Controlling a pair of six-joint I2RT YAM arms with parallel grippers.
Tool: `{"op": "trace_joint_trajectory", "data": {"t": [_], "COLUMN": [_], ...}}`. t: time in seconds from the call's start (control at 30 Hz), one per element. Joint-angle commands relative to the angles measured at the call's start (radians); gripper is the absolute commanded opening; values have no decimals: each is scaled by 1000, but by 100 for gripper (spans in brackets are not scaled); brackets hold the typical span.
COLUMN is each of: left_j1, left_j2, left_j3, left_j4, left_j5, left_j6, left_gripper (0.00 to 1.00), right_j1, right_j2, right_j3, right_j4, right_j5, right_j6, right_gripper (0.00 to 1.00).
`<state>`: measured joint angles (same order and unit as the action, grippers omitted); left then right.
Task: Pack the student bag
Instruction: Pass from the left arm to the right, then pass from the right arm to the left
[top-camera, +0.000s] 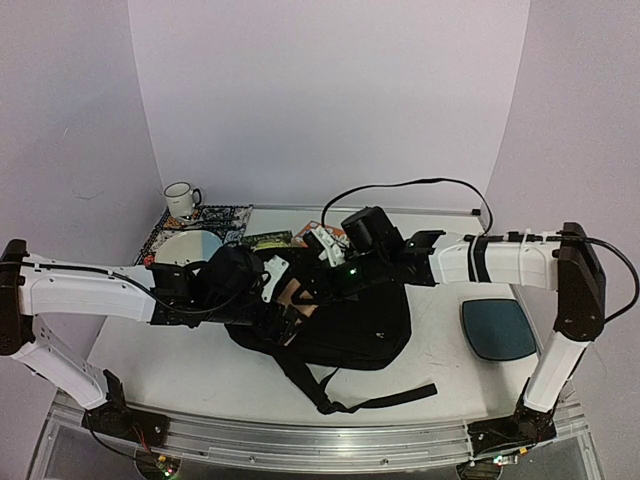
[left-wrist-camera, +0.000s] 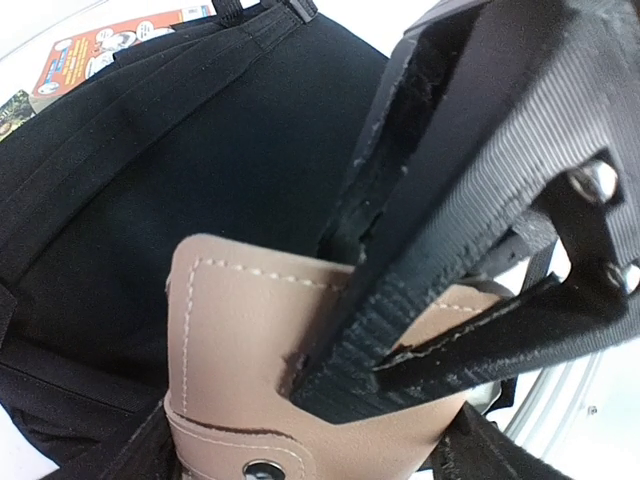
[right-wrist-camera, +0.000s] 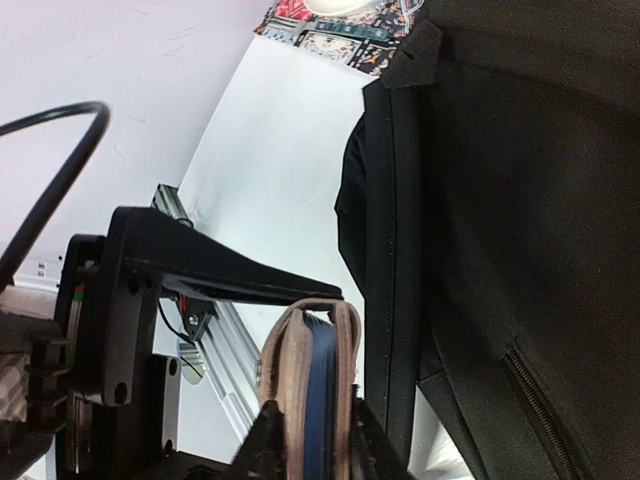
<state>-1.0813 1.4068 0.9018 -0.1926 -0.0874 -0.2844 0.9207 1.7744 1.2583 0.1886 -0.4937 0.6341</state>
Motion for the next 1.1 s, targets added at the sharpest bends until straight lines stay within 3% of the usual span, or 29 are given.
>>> {"op": "trace_joint_trajectory", "data": {"t": [0.0,0.1,0.23,0.43,0.7,1.07], "left_j1": [-4,-1,45,198,204,204], "left_j2": [-50,-65,-83,-91,-71,0], "left_j3": [-13,-28,-57,-191,-266,-281], "left_j4": [79,84,109,315,538,849], "left_j5": [-44,-104,-86,155,248,337], "left_j6": [-29,-85,-191,-449,-661,-824], "left_gripper": [91,99,100,99,99,100], "right_j1": [-9,-20,-41,-54,-54,-53], "right_j2": [-43,-68,-120,-194,-303,-396], "right_j3": [-13,-24,-64,-148,-294,-429], "right_j4": [26,40,66,158,356,566], "right_j5": [-5,26,81,186,268,287], "right_j6": [-11,-20,-16,25,106,197], "right_gripper": [5,3,0,0,0,0]}}
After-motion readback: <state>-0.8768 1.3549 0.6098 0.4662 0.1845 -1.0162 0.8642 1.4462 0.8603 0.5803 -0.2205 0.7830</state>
